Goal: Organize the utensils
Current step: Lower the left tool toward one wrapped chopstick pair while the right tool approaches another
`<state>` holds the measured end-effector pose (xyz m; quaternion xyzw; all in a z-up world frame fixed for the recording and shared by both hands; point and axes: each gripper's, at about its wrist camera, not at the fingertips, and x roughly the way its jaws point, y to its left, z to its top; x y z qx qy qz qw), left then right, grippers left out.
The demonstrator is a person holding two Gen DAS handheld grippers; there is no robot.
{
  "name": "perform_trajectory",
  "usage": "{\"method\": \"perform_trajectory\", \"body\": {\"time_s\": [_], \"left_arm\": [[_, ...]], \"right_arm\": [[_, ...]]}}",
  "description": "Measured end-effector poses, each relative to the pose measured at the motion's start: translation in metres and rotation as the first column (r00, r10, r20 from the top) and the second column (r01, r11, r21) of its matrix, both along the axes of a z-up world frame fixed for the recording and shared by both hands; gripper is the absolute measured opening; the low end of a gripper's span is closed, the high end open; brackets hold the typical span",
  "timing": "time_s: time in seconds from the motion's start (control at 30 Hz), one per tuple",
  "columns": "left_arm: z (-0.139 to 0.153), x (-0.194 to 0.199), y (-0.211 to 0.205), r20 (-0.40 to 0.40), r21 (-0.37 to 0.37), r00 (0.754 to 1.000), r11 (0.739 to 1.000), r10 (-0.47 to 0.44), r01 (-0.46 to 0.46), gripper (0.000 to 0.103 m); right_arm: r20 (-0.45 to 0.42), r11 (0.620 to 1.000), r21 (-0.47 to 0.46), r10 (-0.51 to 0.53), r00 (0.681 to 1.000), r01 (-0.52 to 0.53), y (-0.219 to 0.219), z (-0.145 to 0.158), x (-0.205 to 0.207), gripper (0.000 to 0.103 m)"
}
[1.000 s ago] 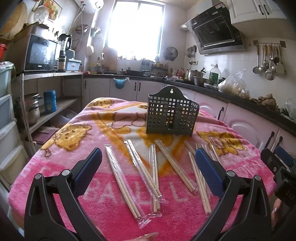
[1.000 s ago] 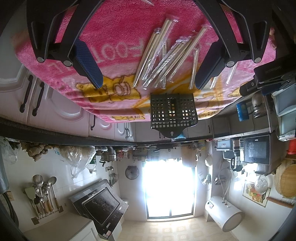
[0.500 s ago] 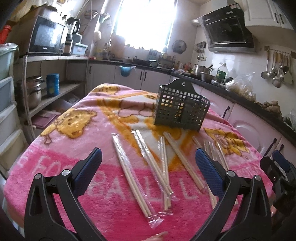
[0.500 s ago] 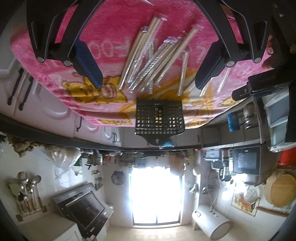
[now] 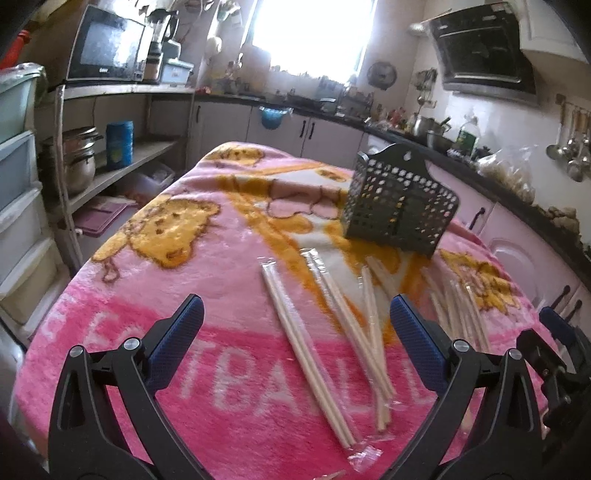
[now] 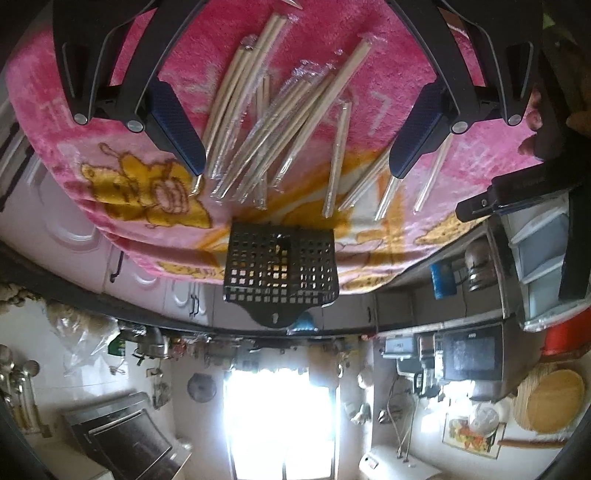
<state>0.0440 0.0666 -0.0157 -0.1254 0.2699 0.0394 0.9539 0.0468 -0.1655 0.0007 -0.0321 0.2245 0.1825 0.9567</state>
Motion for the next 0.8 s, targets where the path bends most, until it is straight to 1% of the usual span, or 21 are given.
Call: {"method": "perform_trajectory", "body": {"time_s": [0.13, 0.2, 0.43, 0.5, 0.53, 0.6, 0.63, 0.73, 0.8], "left_arm": [[-0.003, 0.012, 0.012, -0.028, -0.040, 0.999, 0.999, -0.026, 0.025, 0.093], [-0.004, 0.019, 0.016, -0.048, -0.040, 0.999, 0.999, -0.026, 0.024, 0.093], [-0.010, 0.048, 0.026, -0.115, -0.066, 0.993, 0.997, -0.038, 0.030, 0.093], [-0.015, 0.058, 0.030, -0.149, -0.079, 0.988, 0.996, -0.047, 0.035, 0.092], [-0.017, 0.061, 0.030, -0.161, -0.081, 0.986, 0.996, -0.051, 0.039, 0.092], [-0.023, 0.069, 0.033, -0.190, -0.093, 0.980, 0.995, -0.060, 0.043, 0.092], [-0.026, 0.073, 0.033, -0.205, -0.106, 0.976, 0.993, -0.069, 0.048, 0.091], [-0.032, 0.081, 0.033, -0.233, -0.121, 0.968, 0.991, -0.090, 0.063, 0.087], [-0.038, 0.087, 0.034, -0.256, -0.147, 0.960, 0.986, -0.115, 0.079, 0.082]], "right_arm": [[-0.039, 1.000, -0.013, 0.026, 0.999, -0.026, 0.009, -0.001, 0.014, 0.097], [-0.063, 0.999, -0.021, 0.033, 0.997, -0.034, 0.012, -0.002, 0.021, 0.097], [-0.197, 0.999, -0.006, 0.032, 0.980, -0.033, 0.015, -0.012, 0.059, 0.096], [-0.236, 0.999, 0.004, 0.032, 0.971, -0.032, 0.013, -0.015, 0.071, 0.090], [-0.250, 1.000, 0.000, 0.030, 0.968, -0.030, 0.014, -0.016, 0.076, 0.085], [-0.281, 1.000, 0.000, 0.027, 0.959, -0.028, 0.013, -0.019, 0.086, 0.082], [-0.297, 1.000, -0.006, 0.023, 0.954, -0.026, 0.013, -0.022, 0.091, 0.077], [-0.330, 0.999, -0.019, 0.028, 0.943, -0.037, 0.017, -0.026, 0.102, 0.068], [-0.363, 0.999, -0.009, 0.042, 0.931, -0.049, 0.018, -0.028, 0.109, 0.062]]}}
